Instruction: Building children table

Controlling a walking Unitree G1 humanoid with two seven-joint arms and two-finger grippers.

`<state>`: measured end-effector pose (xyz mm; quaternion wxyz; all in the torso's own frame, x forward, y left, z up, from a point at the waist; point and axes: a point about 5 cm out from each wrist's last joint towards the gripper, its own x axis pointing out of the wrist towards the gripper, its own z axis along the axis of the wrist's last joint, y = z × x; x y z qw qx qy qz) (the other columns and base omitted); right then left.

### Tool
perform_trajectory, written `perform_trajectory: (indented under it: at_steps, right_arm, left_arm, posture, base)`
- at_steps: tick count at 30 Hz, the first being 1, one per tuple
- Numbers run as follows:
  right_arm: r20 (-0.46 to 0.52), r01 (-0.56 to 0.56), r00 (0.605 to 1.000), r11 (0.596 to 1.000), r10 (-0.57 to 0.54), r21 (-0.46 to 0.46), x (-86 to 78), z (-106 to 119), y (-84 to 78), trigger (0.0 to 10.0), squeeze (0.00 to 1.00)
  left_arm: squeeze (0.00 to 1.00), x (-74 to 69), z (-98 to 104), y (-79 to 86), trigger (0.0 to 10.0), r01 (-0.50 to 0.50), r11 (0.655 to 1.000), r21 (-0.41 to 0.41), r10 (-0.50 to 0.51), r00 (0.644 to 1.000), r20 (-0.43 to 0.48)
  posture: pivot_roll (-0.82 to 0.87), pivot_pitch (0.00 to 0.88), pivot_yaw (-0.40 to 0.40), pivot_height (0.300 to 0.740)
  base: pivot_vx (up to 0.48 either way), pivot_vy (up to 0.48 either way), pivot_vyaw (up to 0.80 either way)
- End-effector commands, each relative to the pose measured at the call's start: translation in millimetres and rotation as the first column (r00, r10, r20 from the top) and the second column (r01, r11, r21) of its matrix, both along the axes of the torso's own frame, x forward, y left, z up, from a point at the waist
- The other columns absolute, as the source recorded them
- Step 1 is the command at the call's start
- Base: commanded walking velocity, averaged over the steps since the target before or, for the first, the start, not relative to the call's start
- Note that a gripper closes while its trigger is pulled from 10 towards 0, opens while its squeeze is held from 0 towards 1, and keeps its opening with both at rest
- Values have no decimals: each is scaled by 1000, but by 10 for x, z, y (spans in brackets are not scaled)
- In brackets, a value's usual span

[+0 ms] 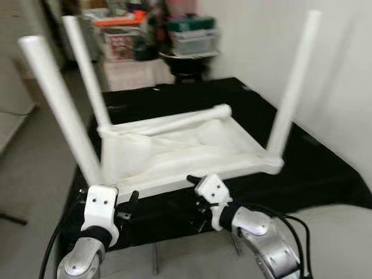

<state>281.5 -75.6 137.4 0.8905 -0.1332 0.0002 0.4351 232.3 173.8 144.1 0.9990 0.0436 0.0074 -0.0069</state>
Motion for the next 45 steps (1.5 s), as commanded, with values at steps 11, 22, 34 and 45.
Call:
perform_trajectory:
  at_steps: [11,22,34,45]
  right_arm:
    - [10,201,979,977,-202,65,152,68,-146,10000,0]
    - [43,201,979,980,-201,9,161,58,-141,10000,0]
    - [36,211,977,977,-212,43,154,72,-126,10000,0]
    - [38,215,975,975,-217,52,160,76,-128,10000,0]
  left_arm:
    - [0,21,-12,0,10000,39,998,41,-38,999,-20]
    - [0,3,-2,-54,10000,108,994,30,-107,994,-15]
    - [0,2,6,-22,10000,80,996,28,-80,997,-12]
    - [0,7,5,-16,10000,82,996,27,-82,997,-14]
  posture:
    - [-70,39,35,740]
    - [-67,39,34,740]
    - [-68,52,40,740]
    - [-69,54,40,740]
  base:
    - [0,0,436]
    - [112,0,0]
    - [118,0,0]
    - [0,0,0]
